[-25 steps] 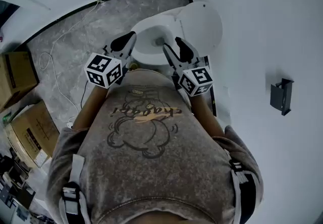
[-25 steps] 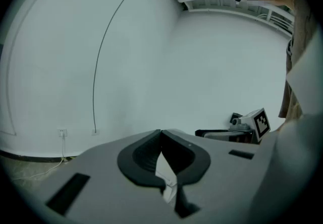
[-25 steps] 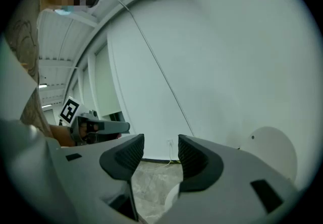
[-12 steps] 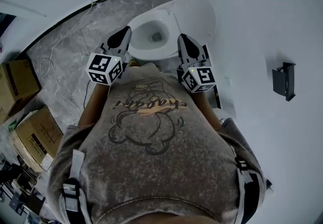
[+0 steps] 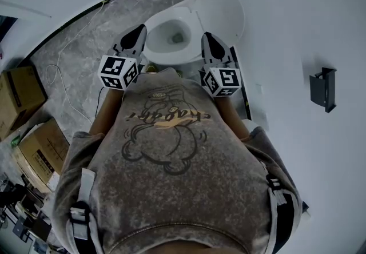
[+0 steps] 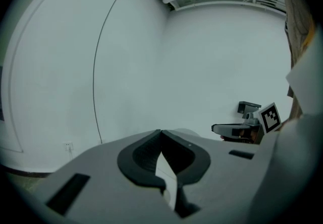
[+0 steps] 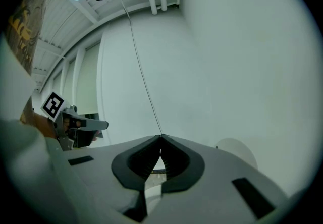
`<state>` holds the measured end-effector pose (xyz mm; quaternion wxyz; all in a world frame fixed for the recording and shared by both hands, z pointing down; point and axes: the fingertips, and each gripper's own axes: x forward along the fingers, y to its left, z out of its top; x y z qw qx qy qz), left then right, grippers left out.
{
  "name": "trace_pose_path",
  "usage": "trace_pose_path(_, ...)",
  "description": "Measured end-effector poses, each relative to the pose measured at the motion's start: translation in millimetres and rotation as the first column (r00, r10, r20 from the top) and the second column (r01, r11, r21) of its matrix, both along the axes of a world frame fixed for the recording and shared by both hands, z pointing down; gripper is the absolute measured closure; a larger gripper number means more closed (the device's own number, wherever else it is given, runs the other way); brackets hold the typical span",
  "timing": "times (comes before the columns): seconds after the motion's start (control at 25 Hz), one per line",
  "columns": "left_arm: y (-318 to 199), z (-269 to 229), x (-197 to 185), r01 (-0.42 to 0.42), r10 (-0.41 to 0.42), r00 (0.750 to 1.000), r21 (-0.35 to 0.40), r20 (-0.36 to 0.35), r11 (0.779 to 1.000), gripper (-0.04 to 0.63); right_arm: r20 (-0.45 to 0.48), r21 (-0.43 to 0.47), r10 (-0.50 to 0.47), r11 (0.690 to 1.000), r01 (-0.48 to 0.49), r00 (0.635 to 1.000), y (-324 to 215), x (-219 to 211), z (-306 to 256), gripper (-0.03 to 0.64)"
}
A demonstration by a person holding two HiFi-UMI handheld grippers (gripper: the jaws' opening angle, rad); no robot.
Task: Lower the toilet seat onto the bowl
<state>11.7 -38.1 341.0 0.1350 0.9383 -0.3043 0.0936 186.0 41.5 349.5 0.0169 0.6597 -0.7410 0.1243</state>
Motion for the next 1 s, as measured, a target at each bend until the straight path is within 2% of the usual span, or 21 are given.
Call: trace_pose_path(1.0,-15,3,-1,0.025,-0.025,1.0,-0.033,-0.005,0.999,0.586,-0.001,0.014,0.031,0.999,-0.031,1.0,-16,9,-3,0.591)
